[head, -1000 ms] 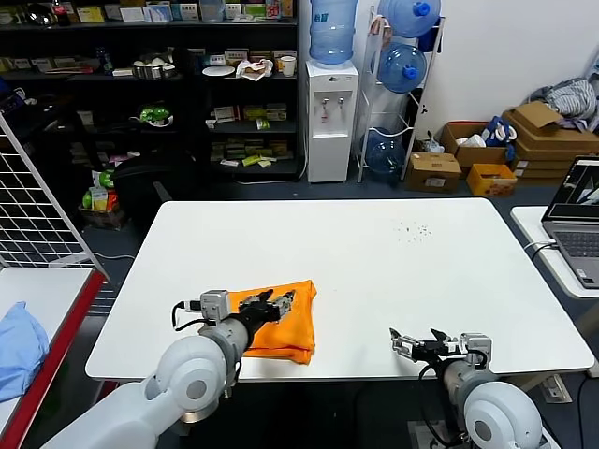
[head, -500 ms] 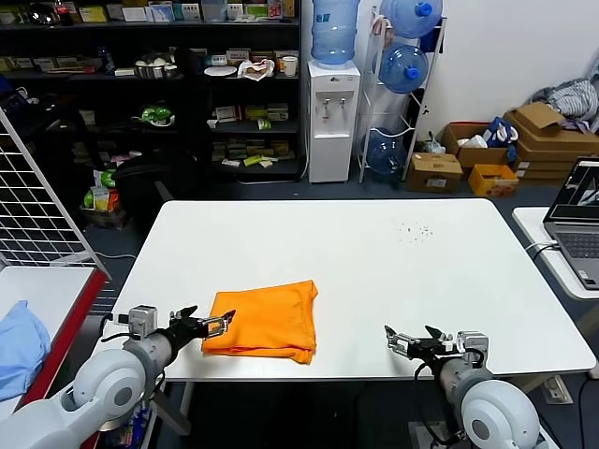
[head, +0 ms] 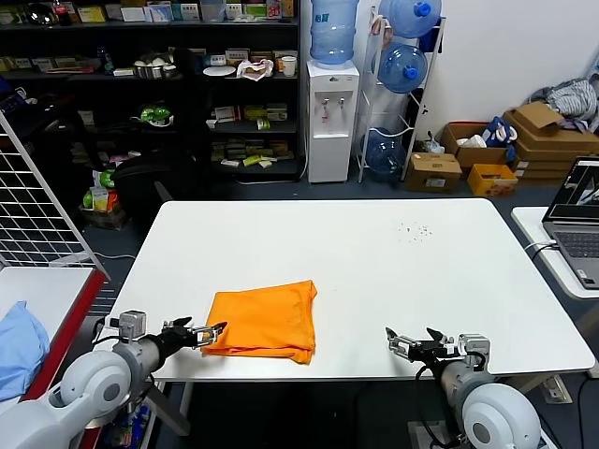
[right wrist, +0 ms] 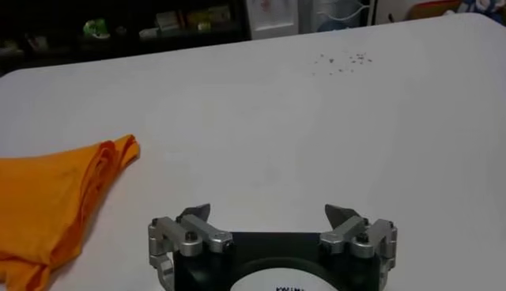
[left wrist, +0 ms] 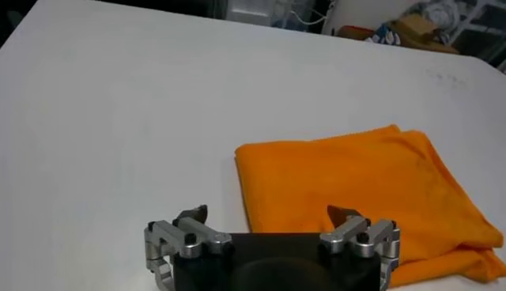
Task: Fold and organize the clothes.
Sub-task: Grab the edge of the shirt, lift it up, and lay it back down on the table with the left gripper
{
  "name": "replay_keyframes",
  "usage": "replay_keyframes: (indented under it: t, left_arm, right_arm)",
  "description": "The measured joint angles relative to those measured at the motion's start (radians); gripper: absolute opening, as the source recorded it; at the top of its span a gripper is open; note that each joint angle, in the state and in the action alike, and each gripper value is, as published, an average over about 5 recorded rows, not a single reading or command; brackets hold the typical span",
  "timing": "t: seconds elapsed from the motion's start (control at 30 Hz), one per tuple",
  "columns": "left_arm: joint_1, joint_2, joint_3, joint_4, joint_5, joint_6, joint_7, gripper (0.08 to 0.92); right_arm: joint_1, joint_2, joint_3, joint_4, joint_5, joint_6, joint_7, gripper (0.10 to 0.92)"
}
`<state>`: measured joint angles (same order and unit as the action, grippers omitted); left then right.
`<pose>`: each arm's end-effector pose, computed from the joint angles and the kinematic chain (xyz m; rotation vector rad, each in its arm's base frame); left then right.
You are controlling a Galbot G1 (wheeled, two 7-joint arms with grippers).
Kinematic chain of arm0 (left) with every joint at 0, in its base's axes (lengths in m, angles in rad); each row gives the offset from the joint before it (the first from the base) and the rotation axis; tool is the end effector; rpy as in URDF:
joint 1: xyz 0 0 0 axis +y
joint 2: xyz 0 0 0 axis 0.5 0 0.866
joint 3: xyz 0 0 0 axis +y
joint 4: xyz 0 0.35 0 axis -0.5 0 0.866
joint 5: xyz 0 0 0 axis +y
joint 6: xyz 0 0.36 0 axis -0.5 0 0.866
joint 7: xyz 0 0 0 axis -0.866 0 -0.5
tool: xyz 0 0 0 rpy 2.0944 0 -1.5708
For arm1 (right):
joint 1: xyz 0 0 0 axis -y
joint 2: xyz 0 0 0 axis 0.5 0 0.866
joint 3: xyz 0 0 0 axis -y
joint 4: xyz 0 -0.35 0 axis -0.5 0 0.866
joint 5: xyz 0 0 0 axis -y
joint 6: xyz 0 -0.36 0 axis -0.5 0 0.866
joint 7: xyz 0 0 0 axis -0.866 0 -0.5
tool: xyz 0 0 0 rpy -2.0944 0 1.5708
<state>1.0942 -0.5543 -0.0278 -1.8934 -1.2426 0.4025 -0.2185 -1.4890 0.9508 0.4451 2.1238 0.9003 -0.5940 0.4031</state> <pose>0.2877 0.1151 -0.2761 -0.4311 -2.3422 0.1586 0.2141 -0.0739 -0.2616 0.1010 -2.4395 -0.1592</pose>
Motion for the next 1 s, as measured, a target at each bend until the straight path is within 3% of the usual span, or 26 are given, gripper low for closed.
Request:
replay_keyframes:
  t: [0.2,0.3,1.0]
  left_arm:
    - [-0.025,-0.028,0.008,0.027,-0.013,0.007,0.002,0.915]
    - [-0.037,-0.041,0.015,0.037,-0.015,0.008,-0.002,0.867]
    - [-0.055,-0.078,0.039,0.049,-0.008,0.013,-0.027,0.246]
  right_arm:
    - [0.000,-0.001,-0.001,-0.004,0.000,0.000,0.000,0.921]
    - [0.000,-0.002,-0.001,-0.006,0.000,0.000,0.000,0.921]
    - [0.004,0.001,-0.004,-0.015,-0.001,0.002,-0.001,0.921]
